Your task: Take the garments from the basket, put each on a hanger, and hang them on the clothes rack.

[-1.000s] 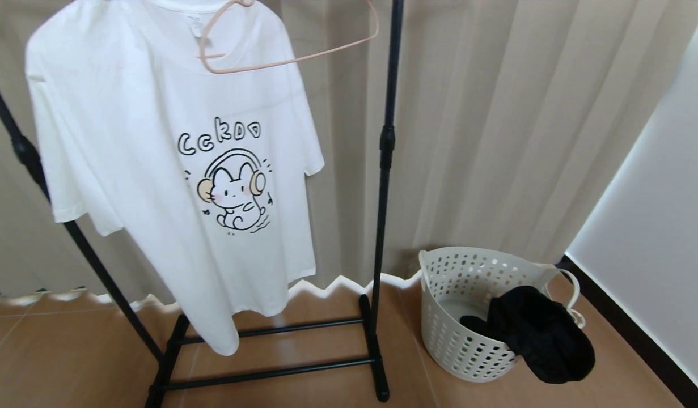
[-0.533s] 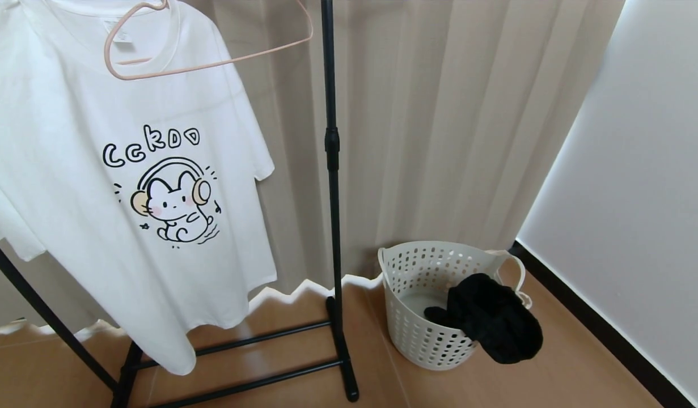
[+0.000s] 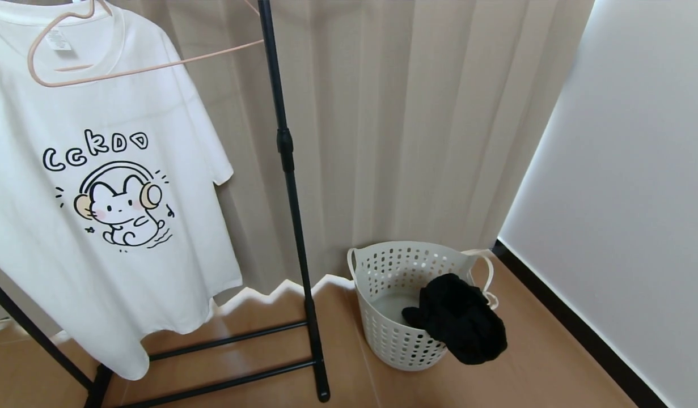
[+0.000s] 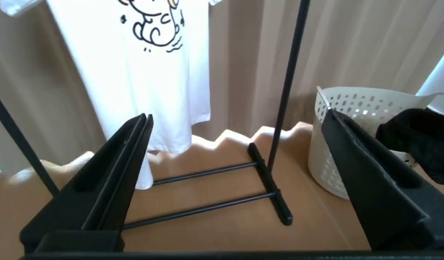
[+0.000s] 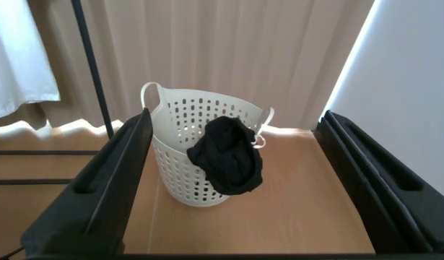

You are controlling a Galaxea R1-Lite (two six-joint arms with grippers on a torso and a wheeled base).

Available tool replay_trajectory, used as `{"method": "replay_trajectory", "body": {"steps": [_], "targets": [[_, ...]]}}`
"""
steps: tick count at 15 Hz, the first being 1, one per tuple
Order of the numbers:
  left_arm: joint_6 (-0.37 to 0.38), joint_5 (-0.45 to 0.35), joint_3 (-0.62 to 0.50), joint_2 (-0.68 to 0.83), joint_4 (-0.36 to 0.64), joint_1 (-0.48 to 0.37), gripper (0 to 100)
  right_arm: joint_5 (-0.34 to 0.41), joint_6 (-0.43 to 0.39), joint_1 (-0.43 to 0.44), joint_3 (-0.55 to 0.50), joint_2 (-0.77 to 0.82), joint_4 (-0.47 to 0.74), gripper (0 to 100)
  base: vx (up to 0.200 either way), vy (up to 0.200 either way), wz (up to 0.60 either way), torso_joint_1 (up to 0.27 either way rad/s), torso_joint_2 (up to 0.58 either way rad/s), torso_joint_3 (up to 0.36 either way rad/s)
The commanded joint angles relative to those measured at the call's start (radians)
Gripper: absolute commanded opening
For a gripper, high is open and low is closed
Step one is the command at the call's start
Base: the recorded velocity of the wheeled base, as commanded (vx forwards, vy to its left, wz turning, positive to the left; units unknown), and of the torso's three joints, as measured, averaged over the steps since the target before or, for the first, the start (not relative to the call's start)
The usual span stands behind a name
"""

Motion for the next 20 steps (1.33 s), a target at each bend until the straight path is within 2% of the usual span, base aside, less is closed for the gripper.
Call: {"method": "replay_trajectory", "body": {"steps": [1,6,9,14,17,20], "targets": [[-0.001,0.001,0.0,0.002,0.001,0.0,100,0.001,0.001,0.0,0.0,0.0,-0.001,100,0.0,0.0,-0.6,-0.002,0.0,0.002],[-0.002,0.001,0.0,0.002,0.001,0.0,100,0.002,-0.001,0.0,0.0,0.0,-0.001,100,0.0,0.0,0.0,0.0,0.0,0.0],[-0.002,0.002,0.0,0.0,0.001,0.0,100,0.002,-0.001,0.0,0.0,0.0,-0.002,100,0.0,0.0,-0.6,0.002,0.0,0.005],[-0.007,0.002,0.0,0.002,0.002,0.0,100,0.001,-0.001,0.0,0.0,0.0,-0.002,100,0.0,0.0,0.0,0.0,0.0,0.0],[-0.007,0.004,0.0,0.002,0.002,0.0,100,0.001,-0.001,0.0,0.0,0.0,-0.002,100,0.2,0.0,0.0,-0.002,0.0,0.002],[-0.007,0.005,0.0,0.0,0.001,0.0,100,0.001,-0.001,0.0,0.0,0.0,-0.002,100,0.0,0.0,0.0,0.0,0.0,0.0]]}}
